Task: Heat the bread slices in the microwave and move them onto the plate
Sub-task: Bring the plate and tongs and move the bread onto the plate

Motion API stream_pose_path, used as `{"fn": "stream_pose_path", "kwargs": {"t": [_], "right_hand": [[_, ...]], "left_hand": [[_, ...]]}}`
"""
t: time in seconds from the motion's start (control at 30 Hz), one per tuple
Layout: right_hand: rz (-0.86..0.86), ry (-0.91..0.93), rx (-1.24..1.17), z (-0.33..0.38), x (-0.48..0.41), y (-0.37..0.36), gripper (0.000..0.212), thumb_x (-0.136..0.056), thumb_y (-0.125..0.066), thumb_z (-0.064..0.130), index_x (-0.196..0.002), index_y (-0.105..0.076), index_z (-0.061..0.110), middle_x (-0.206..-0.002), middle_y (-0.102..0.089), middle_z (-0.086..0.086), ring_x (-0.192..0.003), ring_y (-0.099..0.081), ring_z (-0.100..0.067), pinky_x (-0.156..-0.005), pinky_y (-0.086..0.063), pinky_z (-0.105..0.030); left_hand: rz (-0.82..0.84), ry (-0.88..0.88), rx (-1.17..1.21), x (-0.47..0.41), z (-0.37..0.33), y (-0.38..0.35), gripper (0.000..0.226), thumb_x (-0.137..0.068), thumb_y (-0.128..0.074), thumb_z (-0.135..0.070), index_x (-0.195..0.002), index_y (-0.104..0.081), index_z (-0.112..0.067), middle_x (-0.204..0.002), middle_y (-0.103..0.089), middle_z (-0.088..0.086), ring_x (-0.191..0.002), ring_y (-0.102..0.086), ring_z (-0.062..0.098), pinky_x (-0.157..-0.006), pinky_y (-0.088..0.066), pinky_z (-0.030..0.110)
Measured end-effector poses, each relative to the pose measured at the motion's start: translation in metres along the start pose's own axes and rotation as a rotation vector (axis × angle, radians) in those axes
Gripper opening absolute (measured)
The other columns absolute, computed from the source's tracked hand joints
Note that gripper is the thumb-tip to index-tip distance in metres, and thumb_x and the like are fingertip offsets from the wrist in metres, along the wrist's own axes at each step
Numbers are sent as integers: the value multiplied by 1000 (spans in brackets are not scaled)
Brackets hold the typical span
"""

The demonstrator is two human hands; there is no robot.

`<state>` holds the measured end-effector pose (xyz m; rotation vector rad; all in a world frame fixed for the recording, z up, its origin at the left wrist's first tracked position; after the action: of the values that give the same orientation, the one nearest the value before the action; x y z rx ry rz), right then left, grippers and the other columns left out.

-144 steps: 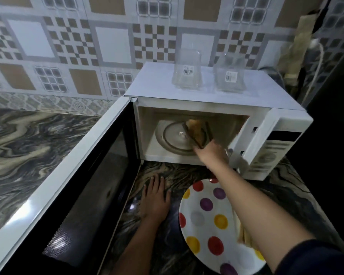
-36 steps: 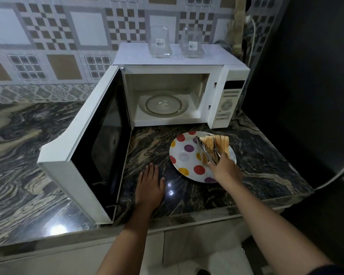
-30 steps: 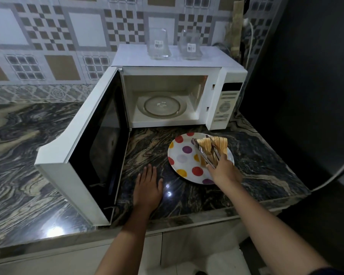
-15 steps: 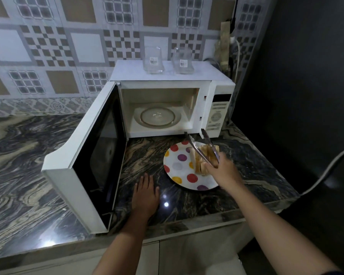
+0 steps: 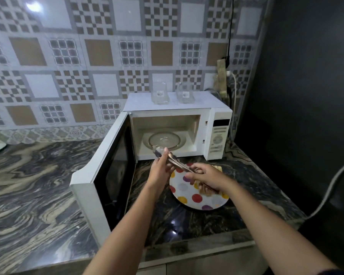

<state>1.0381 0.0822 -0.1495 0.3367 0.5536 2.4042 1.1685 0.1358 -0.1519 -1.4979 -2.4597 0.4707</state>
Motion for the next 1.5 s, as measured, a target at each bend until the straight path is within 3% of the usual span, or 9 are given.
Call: {"fn": "stream_pose_path", "kwargs": {"t": [0.1, 0.3, 0.5, 0.7, 0.83, 1.03, 1.13, 1.4, 1.5], "right_hand": [[10, 9, -51, -2, -2, 0, 31, -85, -67, 28, -110, -60, 13, -80, -67, -2, -63, -63, 0, -55, -49, -21], [-29, -15, -14, -22, -4, 4, 23, -84, -67, 30, -99, -67, 12, -83, -68, -2, -72, -63, -10, -66, -51, -20], [-233, -79, -85, -56, -3, 49, 14, -77, -74, 28, -87, -74, 18, -82, -71, -3, -74, -64, -17, -79, -52, -39], [-152, -63, 112, -50, -24, 71, 21, -82, -71, 24, -101, -70, 16, -93, -70, 1, -90, -65, -16, -91, -51, -34], [27, -22, 275, -29, -37, 61, 24, -87, -64, 26, -109, -68, 19, -97, -67, 4, -95, -63, -15, -90, -49, -31], [94, -9, 166, -21, -58, 44, 15, -91, -52, 23, -81, -63, 24, -93, -69, -7, -86, -65, -23, -83, -51, -40], [60, -20, 91, -21, -65, 42, 26, -95, -41, 20, -76, -58, 17, -79, -59, -5, -71, -53, -17, -65, -42, -30], [182, -64, -47, -36, -90, 6, 28, -102, -32, 21, -105, -55, 4, -78, -58, 2, -64, -49, -11, -53, -42, -15], [139, -63, -31, -43, -100, -1, 27, -101, -32, 25, -95, -54, 9, -73, -55, 2, -59, -46, -10, -55, -39, -22]], "left_hand": [[-17, -16, 59, 0, 0, 12, 29, -93, -53, -31, -97, -59, -4, -84, -64, 8, -77, -65, 16, -75, -56, 26], [-162, -30, 72, 3, 4, 22, 14, -93, -56, -19, -86, -59, -7, -81, -66, 8, -65, -69, 10, -60, -57, 24], [-326, 3, 218, -9, 10, 38, 50, -93, -56, -23, -133, -41, 2, -123, -60, 20, -114, -59, 33, -76, -54, 30], [-309, -9, 240, -27, 10, 23, 25, -94, -55, -22, -112, -55, -4, -98, -65, 9, -83, -65, 17, -60, -57, 21], [-249, 19, 137, -40, 10, -1, 14, -93, -55, -20, -93, -58, -7, -84, -66, 7, -74, -66, 15, -67, -60, 25], [-194, 62, -32, -56, 15, -25, 18, -90, -60, -23, -95, -60, -5, -79, -62, 8, -70, -62, 15, -58, -56, 18], [-218, 74, -92, -64, 12, -18, 16, -90, -61, -22, -86, -61, -6, -74, -61, 8, -60, -60, 11, -53, -53, 15], [-225, 115, -196, -80, 17, 4, 13, -90, -60, -16, -85, -61, -4, -75, -63, 8, -52, -63, 6, -52, -52, 15], [-316, 95, -182, -82, 18, 25, 17, -91, -57, -18, -80, -59, -5, -71, -60, 9, -48, -61, 6, -48, -48, 14]]}}
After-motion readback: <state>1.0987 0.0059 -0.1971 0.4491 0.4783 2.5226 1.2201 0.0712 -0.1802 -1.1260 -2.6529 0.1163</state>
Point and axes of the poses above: each hand's wrist, its own x-axis away from the middle knuckle, its own y-axis out of the back of the hand, z = x × y, the point moved 9 cm from there along -x, towards the middle knuckle
